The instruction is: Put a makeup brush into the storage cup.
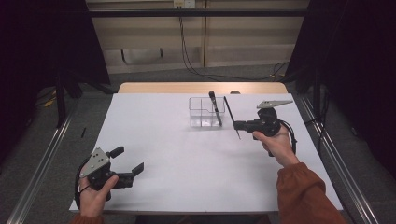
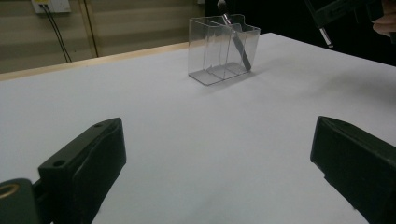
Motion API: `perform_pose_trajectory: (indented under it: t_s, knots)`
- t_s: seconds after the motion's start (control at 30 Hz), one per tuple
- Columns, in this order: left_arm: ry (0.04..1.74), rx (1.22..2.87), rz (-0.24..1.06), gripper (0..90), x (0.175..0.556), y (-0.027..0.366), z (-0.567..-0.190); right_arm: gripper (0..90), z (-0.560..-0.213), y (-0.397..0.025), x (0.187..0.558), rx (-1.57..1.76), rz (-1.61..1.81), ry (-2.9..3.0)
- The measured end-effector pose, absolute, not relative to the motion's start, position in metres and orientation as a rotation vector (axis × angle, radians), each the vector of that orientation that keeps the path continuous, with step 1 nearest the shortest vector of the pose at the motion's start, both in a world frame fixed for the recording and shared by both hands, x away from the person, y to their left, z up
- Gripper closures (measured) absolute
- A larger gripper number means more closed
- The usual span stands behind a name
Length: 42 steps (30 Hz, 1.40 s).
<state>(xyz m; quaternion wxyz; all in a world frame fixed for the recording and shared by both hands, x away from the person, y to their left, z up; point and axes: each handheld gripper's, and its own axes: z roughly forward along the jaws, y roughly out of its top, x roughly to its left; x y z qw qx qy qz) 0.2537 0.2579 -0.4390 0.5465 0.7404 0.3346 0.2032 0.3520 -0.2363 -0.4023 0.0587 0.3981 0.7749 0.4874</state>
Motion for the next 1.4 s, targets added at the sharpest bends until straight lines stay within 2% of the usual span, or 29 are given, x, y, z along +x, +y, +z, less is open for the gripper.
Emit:
perform_pose_trajectory:
  t_s: [0.53,0.9,1.4]
  knots:
    - [0.737,1.770,0.450,3.5,0.253,0.251,-0.431,86.1,-0.399,-0.200,0.341,0.993,1.405,2.572]
    - [0.639,1.839,0.380,3.1,0.259,0.233,-0.426,86.1,-0.394,-0.186,0.332,0.895,1.361,2.684]
    - [0.518,1.970,0.296,2.8,0.274,0.204,-0.406,86.1,-0.395,-0.157,0.330,0.696,1.111,2.917]
